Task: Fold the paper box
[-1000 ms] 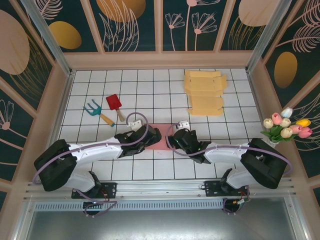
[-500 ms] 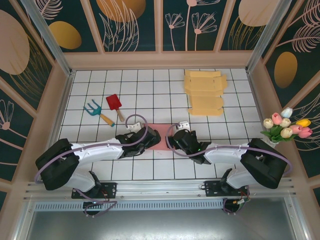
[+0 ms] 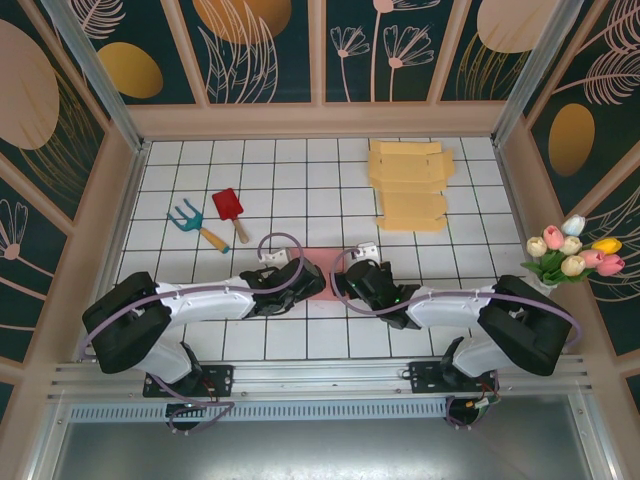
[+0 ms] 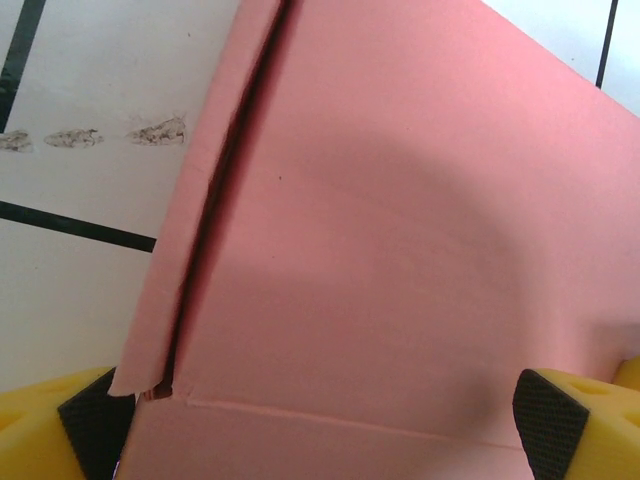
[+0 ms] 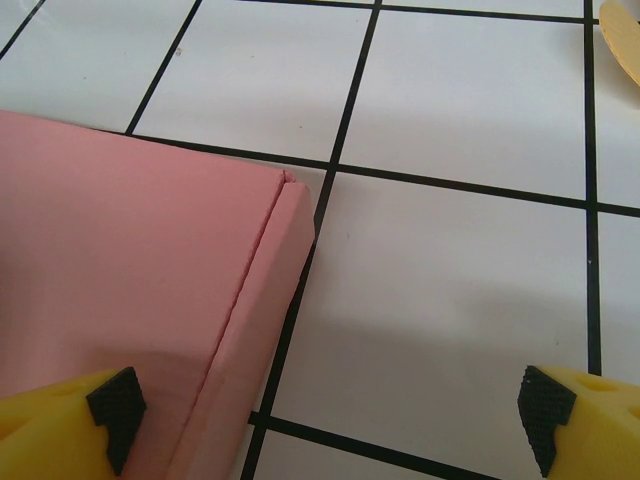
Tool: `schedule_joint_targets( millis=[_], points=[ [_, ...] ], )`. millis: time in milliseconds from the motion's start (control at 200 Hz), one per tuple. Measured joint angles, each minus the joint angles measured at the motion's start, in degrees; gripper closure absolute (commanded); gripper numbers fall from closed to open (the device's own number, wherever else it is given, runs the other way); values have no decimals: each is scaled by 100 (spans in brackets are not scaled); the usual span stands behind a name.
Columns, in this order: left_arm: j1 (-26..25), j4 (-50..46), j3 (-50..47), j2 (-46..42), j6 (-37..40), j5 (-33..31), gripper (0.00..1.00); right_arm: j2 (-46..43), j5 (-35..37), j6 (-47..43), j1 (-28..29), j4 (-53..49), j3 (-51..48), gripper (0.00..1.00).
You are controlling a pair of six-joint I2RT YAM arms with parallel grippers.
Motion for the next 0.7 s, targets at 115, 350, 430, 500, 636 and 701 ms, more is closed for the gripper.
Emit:
schedule_joint_targets(
  millis=[115, 350, 430, 500, 636, 701],
  points=[
    [0, -2, 0, 0, 2, -83, 2, -2, 11, 0, 9, 0, 0, 1],
    [0, 2, 0, 2, 85, -326, 1, -11, 55, -2, 22, -7, 0, 1],
    [0, 4, 0, 37, 129, -385, 1, -20, 52, -2, 22, -17, 0, 1],
    [0, 4, 0, 114, 160, -452, 2, -20, 52, -2, 22, -20, 0, 1],
    [-2, 48, 24, 188, 181, -566, 2, -20, 52, -2, 24, -22, 0, 1],
    [-4, 52, 26, 195, 179, -621, 2, -20, 50, -2, 24, -22, 0, 1]
  ],
)
